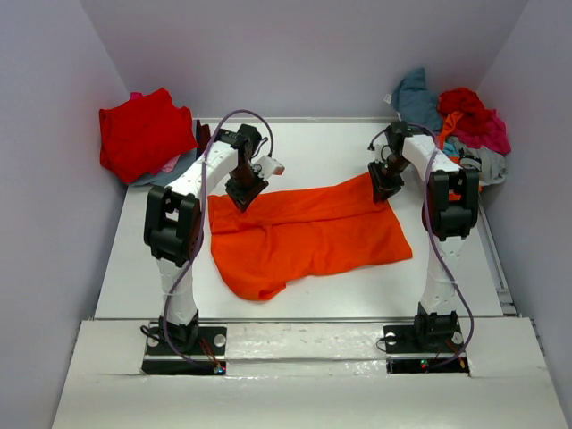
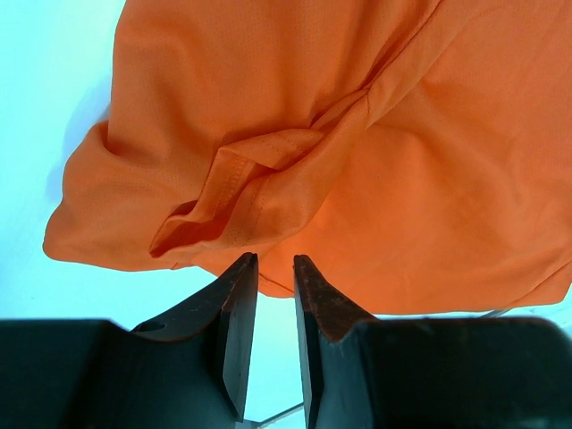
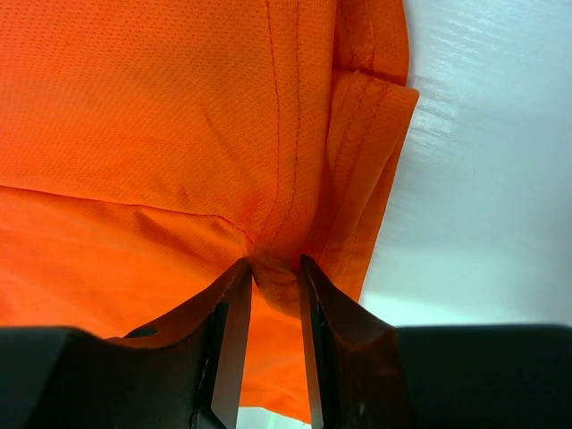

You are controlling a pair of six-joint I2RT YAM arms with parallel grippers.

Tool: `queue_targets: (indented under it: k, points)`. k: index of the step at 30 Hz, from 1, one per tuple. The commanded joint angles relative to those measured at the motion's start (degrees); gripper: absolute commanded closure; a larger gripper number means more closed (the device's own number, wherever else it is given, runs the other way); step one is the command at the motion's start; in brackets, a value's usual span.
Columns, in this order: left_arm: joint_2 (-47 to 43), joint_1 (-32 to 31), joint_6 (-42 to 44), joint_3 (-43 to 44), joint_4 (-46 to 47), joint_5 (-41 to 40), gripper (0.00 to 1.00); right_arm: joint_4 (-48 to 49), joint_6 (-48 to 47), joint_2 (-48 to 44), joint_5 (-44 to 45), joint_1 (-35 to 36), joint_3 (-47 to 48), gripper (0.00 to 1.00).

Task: Fold and stack the t-shirts
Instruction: Fold the tshirt

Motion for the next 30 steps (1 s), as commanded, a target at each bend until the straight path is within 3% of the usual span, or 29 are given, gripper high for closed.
queue_targets:
  k: [1,30]
  points:
    - [-0.68,-0.28,0.79,-0.3,-0.69,1.11,0.66,0.32,-0.13,-3.47,-0.15,0.47,-0.43,0.67]
    - [-1.47,-0.28,0.53,-2.14,-0.16,1.64,0.66,1.55,0.31,-0.65,-1.47,1.53,3.52,0.66]
